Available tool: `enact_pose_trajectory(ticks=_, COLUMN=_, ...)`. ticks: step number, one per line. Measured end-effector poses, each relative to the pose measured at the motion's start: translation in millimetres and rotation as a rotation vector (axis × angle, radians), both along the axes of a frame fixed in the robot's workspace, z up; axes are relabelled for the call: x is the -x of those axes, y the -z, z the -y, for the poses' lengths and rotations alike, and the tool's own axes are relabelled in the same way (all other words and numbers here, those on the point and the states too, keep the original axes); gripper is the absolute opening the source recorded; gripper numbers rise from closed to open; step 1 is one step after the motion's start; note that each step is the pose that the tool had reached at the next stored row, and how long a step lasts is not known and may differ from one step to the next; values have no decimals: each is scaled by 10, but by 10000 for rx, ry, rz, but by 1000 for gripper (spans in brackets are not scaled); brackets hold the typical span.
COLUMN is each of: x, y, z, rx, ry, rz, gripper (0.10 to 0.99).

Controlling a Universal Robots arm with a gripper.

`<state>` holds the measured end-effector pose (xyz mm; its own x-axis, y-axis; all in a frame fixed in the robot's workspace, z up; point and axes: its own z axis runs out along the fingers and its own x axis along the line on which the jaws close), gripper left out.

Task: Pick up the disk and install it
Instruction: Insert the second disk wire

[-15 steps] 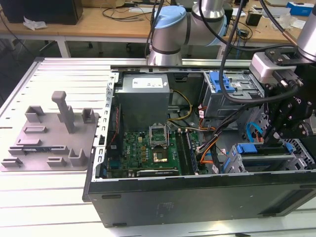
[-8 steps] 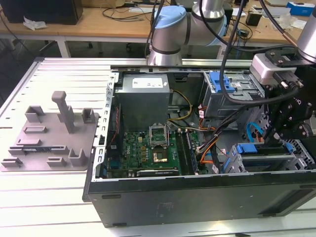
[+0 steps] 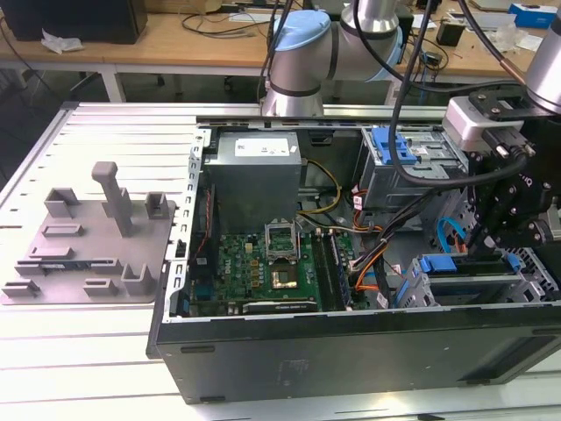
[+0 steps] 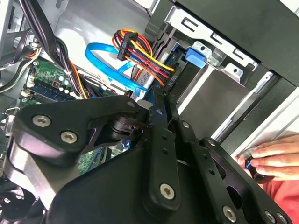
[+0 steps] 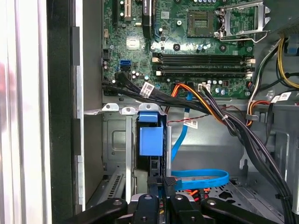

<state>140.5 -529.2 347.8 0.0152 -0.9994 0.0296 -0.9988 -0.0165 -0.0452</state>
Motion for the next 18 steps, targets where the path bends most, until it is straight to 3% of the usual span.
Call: enact_pose_trajectory(ticks=18, x=-7, y=32, z=0, rx=2, ry=1, rz=0, gripper=161)
